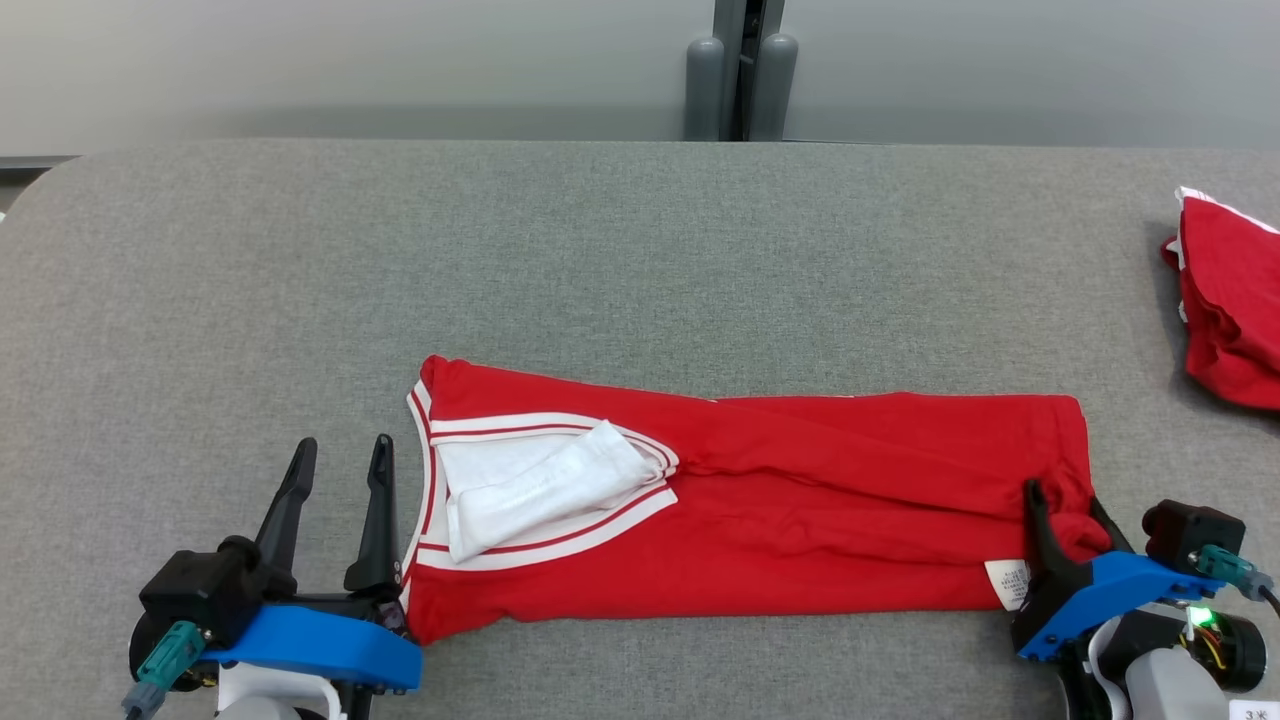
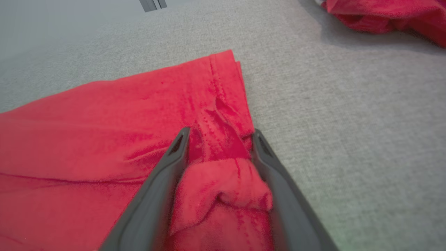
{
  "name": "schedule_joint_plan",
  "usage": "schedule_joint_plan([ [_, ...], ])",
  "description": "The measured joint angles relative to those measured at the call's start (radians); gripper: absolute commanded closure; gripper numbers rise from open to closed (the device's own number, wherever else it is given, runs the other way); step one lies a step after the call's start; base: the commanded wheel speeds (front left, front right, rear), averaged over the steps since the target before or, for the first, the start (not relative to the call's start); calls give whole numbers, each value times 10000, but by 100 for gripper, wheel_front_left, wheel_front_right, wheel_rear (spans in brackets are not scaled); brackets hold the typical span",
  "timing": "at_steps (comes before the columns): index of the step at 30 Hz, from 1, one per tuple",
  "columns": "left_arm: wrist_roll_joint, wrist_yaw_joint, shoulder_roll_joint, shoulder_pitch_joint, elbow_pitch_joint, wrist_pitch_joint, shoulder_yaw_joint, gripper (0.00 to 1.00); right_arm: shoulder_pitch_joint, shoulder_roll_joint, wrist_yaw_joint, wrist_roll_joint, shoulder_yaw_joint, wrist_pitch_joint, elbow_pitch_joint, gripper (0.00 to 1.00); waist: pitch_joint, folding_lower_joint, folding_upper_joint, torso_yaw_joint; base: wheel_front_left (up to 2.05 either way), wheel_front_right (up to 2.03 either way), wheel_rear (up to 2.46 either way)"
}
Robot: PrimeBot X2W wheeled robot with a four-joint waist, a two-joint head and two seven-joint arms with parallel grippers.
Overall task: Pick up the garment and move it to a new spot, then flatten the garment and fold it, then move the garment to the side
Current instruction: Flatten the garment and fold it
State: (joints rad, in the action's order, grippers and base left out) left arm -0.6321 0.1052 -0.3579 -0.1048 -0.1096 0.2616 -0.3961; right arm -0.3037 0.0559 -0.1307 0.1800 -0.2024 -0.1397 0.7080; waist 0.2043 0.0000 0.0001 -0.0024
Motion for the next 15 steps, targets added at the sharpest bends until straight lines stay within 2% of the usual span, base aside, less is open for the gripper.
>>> schedule_joint_plan([
  [2, 52, -4, 50, 18, -33, 0, 36, 0, -136, 13, 0, 0, 67, -111, 230, 100, -6, 0, 0, -27, 0, 0, 0],
  [9, 268, -142, 182, 85, -105, 0, 161, 0, -367, 267, -4, 75, 284, -330, 372, 100, -87, 0, 0, -266, 0, 0, 0],
  [15, 368, -192, 261, 228, -219, 0, 142, 0, 5, 1009, -2, 240, -104, -69, -564, 100, -278, 0, 0, -514, 0, 0, 0],
])
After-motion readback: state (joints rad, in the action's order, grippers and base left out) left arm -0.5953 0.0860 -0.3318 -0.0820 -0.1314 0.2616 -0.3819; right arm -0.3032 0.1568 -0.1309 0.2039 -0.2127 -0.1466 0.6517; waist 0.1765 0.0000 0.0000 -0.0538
